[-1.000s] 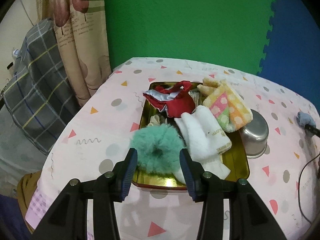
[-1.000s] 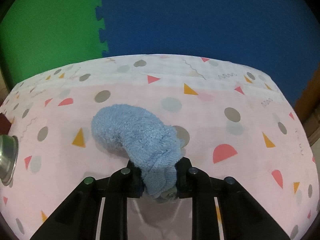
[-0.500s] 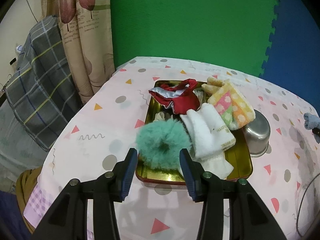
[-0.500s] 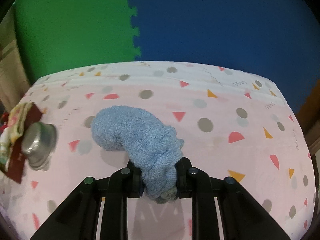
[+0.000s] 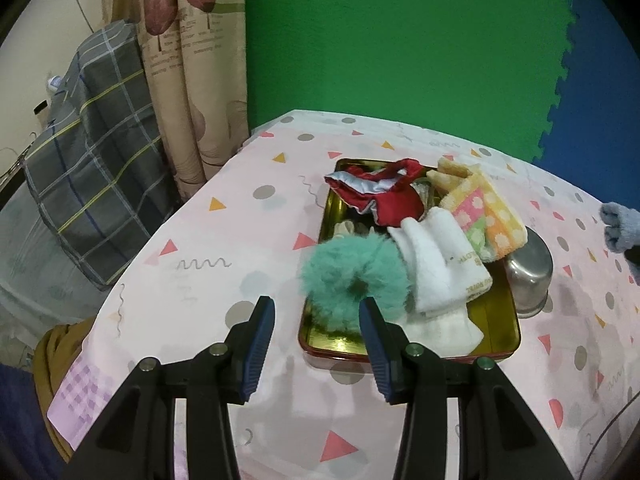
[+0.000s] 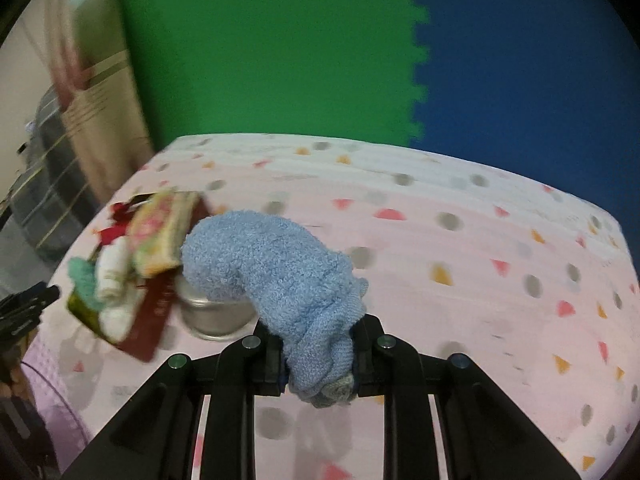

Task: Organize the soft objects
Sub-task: 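Carry the blue towel into the tin box and open the right gripper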

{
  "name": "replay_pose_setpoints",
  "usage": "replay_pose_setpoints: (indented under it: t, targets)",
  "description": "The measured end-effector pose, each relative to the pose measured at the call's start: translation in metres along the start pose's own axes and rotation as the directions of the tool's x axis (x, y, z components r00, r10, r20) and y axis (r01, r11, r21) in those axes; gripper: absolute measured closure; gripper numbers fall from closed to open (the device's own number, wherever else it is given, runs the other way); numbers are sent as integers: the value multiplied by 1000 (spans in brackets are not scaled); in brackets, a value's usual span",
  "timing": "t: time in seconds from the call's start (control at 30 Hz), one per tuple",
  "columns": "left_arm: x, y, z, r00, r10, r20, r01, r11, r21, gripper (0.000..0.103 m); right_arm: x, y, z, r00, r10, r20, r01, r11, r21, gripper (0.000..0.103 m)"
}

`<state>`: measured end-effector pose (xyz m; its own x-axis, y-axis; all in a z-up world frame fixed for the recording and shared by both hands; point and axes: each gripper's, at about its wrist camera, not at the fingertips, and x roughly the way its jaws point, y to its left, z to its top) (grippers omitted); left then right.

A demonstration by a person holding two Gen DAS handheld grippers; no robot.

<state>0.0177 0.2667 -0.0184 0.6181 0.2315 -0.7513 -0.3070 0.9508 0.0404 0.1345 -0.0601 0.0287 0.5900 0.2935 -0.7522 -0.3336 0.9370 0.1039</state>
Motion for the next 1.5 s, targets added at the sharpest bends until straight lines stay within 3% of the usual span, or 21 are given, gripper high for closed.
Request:
replay_pose_setpoints:
  t: [0.43, 0.7, 1.03, 1.07, 1.17, 1.5]
  targets:
    - [-3, 19, 3, 1000, 20, -2, -20, 998, -54, 58, 55, 128, 30, 991, 136, -5, -136, 985, -106, 83]
    - [-2, 19, 2, 999, 39, -4, -39, 998, -53, 58, 95, 172, 33, 995, 101, -15, -102, 987, -122, 82]
    - [-2, 20, -2, 1000, 31, -4, -31, 997, -72, 58, 102, 201, 15, 997, 72, -34, -78, 973, -219, 77]
    - [-3, 19, -2, 1000, 25, -3, -25, 997, -67, 58, 101, 202, 15, 996, 76, -38, -83, 972, -222, 73]
    - [-6, 18, -2, 1000, 26, 7, -26, 998, -63, 58, 92, 204, 13, 996, 85, -25, -89, 969, -231, 47]
    - [-4, 19, -3, 1000, 30, 3, -30, 997, -64, 58, 71, 209, 5, 992, 125, -16, -125, 963, -239, 32]
